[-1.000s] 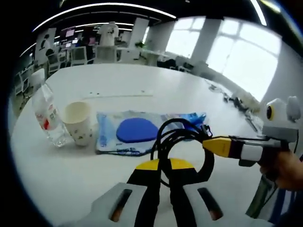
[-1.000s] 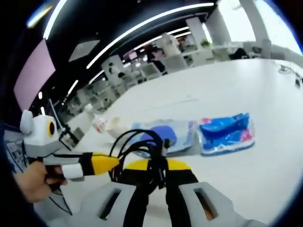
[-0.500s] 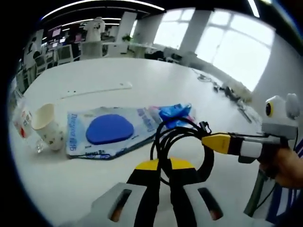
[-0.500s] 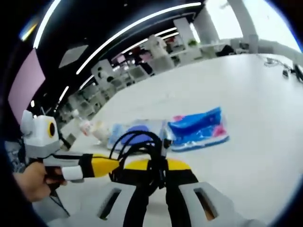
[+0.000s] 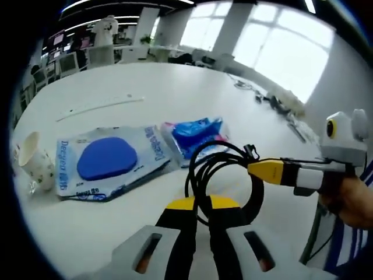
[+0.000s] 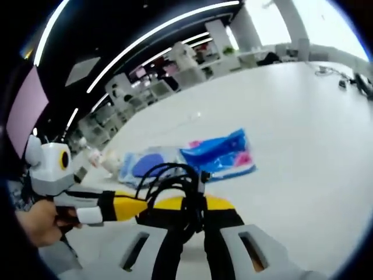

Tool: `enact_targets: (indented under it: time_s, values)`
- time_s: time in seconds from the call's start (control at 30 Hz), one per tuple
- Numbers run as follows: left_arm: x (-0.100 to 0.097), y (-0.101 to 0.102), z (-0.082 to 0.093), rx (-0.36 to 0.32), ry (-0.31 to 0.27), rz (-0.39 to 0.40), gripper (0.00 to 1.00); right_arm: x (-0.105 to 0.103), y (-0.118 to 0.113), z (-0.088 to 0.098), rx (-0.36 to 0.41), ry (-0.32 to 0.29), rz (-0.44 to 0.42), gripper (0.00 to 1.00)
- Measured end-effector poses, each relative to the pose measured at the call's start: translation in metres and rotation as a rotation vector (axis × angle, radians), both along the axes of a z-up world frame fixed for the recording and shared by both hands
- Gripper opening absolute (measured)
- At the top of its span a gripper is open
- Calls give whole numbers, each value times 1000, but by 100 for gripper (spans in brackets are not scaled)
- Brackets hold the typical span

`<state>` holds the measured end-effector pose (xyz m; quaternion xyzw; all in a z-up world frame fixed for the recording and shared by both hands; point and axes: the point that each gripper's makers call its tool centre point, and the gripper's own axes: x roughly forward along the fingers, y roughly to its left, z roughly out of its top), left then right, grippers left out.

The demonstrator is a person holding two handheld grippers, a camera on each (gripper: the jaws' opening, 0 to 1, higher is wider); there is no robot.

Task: Arrange the tabletop items into an orderly group along one side of the table until the central work area is clear of visible clutter.

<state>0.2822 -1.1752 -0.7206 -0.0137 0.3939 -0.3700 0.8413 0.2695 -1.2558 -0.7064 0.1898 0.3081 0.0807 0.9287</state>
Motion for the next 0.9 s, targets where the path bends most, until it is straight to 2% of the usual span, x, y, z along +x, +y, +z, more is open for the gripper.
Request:
enact_targets:
  time_s: [0.4, 0.9]
  values:
    - [-4, -11, -16, 27, 36, -9, 6, -3, -12, -18, 9, 44, 2, 8]
    - [3, 13, -26, 78, 56, 49, 6, 8, 11, -33, 20, 75, 65, 8]
